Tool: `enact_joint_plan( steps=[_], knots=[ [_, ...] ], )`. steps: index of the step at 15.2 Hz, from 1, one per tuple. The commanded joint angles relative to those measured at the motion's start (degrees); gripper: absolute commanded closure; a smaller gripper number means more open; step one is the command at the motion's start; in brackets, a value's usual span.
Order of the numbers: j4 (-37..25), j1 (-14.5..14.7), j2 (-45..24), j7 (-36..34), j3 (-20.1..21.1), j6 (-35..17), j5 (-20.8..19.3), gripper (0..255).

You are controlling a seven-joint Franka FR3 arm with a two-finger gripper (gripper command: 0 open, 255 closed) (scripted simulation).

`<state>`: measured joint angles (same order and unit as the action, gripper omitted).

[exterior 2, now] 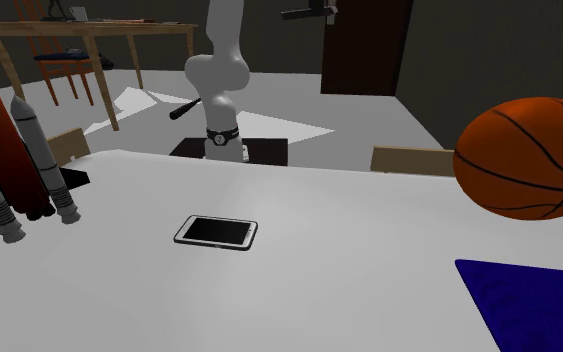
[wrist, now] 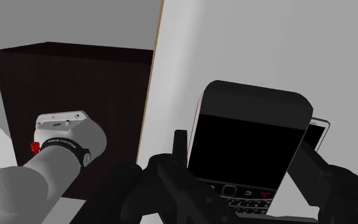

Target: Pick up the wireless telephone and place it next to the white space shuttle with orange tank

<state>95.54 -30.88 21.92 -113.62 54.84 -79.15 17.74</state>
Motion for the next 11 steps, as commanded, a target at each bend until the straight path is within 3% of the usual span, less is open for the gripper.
enact_joint_plan(
  steps=[1,11],
  knots=[
    [2.4,0.8,2.1,3.9,-4.2,0.2,0.4,255],
    [9.7,-0.1,5.7,19.6,-17.8,-0.3,-2.7,255]
  ],
)
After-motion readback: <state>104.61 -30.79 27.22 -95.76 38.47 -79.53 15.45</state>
